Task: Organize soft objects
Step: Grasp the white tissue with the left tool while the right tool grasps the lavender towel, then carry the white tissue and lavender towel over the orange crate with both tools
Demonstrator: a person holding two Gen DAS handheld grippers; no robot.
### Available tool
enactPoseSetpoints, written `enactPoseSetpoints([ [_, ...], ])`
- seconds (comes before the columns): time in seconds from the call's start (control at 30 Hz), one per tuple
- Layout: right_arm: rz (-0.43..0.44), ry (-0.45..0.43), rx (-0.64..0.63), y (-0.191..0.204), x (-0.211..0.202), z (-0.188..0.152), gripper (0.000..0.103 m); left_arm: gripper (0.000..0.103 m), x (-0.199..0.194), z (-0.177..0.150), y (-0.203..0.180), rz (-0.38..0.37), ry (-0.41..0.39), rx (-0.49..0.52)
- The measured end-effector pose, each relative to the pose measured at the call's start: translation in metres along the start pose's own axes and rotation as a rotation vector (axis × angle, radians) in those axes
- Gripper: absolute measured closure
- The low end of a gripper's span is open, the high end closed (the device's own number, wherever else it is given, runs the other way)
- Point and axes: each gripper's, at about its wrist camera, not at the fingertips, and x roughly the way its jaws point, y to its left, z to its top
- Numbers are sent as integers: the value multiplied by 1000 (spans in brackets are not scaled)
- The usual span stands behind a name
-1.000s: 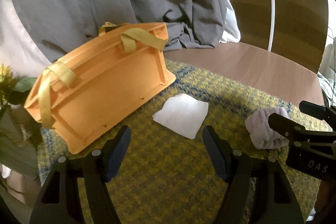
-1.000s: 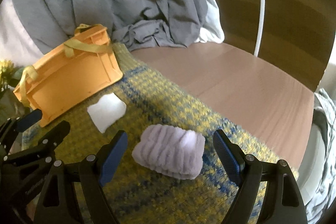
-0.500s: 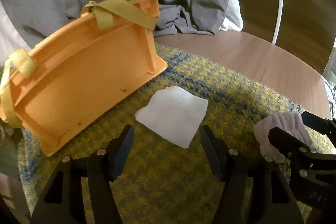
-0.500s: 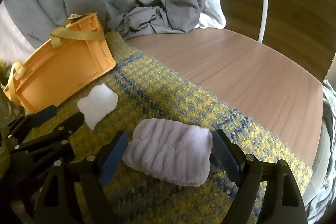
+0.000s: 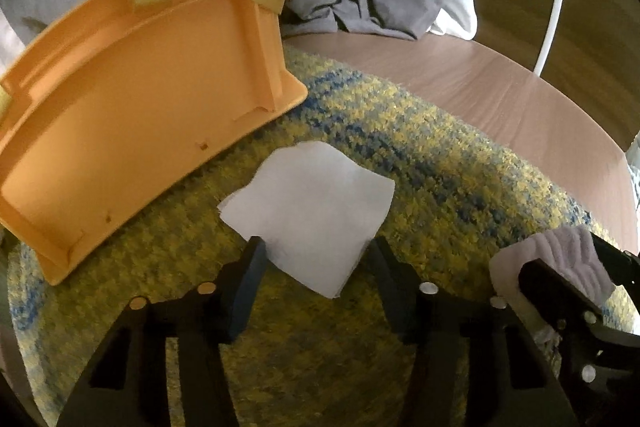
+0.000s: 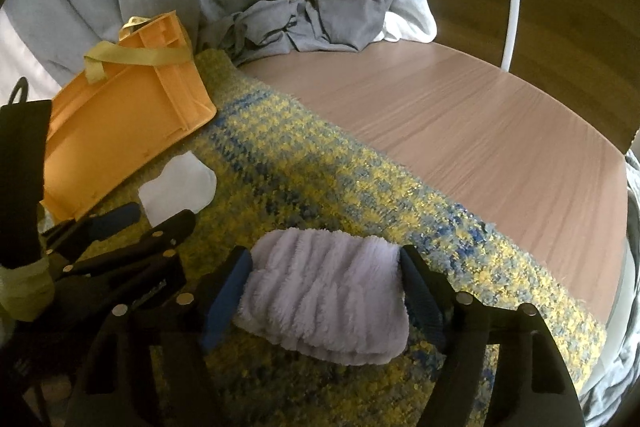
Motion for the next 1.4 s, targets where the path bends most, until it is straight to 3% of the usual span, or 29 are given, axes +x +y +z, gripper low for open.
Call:
enactPoseSetpoints([
  [0.1, 1, -2, -1, -1, 0, 1, 36, 59, 0, -1, 0, -3, 1, -7],
  [0.23, 13, -7, -8, -1, -2, 2, 47, 81, -2, -1, 0, -8, 2, -13],
  [0.33, 26, -10, -9, -2, -2, 4, 56, 91, -5, -2, 1, -17, 0, -23],
  [0.4, 35, -16, -7, -3, -4, 4, 61, 92, -9, -2, 0, -21, -5, -27],
  [0.43, 38, -20, -7, -3, -5, 5, 68, 92, -10, -2, -1, -24, -7, -29],
  [0.57, 62, -25, -9, -5, -7, 6, 77, 93, -20, -4, 0, -23, -21, -34],
  [0.77, 89, -43, -31, -1, -16, 7, 79, 93, -39, -6, 2, -25, -41, -67],
  [1.4, 208, -123, -145, 17, -63, 27, 79, 93, -127, -17, 21, 63, -135, -211],
])
